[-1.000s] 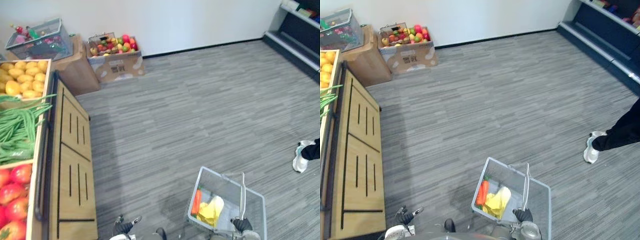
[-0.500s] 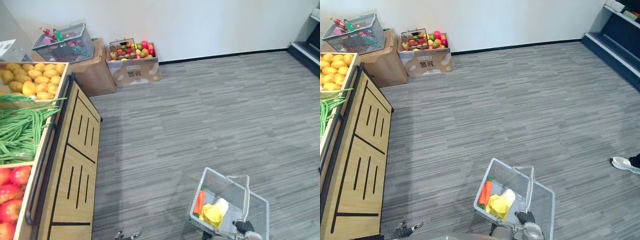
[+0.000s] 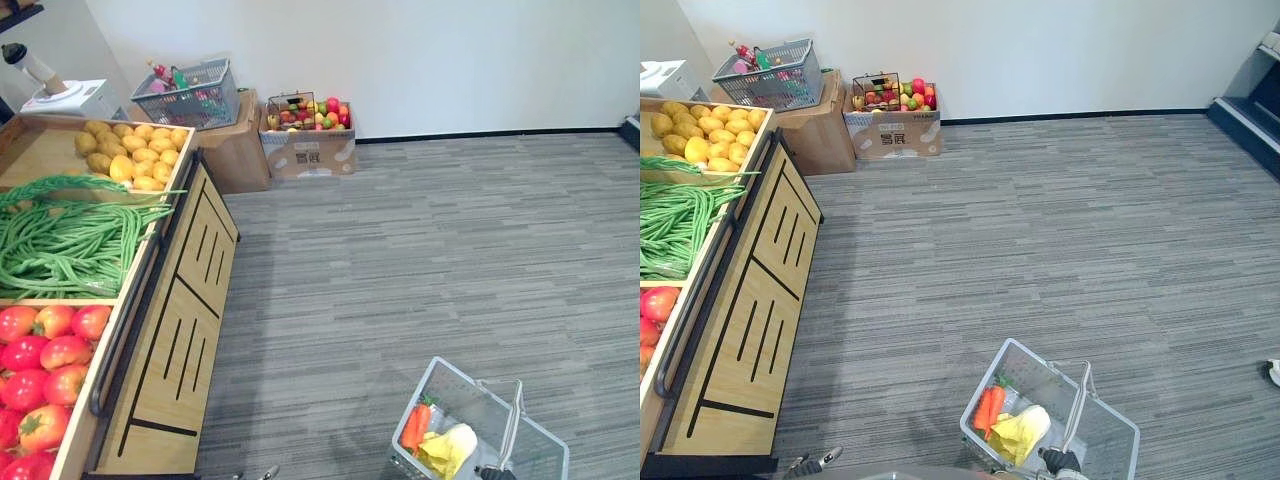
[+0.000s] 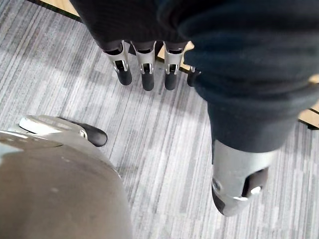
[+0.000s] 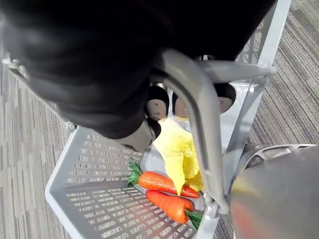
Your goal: Pick vegetable in the basket
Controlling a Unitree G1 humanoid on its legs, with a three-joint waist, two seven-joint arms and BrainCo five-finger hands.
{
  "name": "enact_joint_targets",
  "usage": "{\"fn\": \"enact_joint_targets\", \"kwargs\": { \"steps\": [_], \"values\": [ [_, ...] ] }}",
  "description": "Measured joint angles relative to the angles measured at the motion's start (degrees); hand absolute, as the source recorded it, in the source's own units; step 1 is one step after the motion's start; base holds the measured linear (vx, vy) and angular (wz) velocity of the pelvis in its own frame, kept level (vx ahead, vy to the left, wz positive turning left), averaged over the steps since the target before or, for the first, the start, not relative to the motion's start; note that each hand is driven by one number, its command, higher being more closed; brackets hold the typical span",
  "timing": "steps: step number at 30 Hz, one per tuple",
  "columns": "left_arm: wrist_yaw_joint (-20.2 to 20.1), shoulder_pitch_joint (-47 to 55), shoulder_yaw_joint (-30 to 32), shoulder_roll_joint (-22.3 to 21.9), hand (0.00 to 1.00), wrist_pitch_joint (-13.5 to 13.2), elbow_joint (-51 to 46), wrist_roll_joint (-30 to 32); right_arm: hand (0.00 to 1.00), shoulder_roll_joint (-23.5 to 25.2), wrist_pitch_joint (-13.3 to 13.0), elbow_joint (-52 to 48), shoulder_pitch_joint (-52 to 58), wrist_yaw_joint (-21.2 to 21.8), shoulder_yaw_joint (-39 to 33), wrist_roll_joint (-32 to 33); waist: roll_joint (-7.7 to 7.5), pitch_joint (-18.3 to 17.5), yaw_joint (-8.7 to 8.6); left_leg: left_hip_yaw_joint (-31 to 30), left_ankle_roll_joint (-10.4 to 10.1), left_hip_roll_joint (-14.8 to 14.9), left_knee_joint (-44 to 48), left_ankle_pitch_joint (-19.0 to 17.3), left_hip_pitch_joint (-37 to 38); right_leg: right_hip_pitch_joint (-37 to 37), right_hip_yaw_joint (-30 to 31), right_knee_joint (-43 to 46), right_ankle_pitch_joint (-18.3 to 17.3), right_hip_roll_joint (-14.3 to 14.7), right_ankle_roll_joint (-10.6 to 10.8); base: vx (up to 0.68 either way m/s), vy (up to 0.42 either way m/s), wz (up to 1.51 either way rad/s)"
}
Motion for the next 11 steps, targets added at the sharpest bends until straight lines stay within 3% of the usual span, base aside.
{"fn": "enact_joint_targets", "kwargs": {
  "steps": [11],
  "values": [
    [-0.4,-0.4,-1.5,0.4,0.00,0.0,2.3,-2.4,1.00,0.3,0.3,2.3,0.1,0.0,-5.2,12.6,0.47,-0.3,-0.32,0.1,0.2,0.2,-2.1,0.2,2.1,1.6,-0.5,-0.1,0.2,0.1,0.2,-0.03,0.000,0.03]
  ]
}}
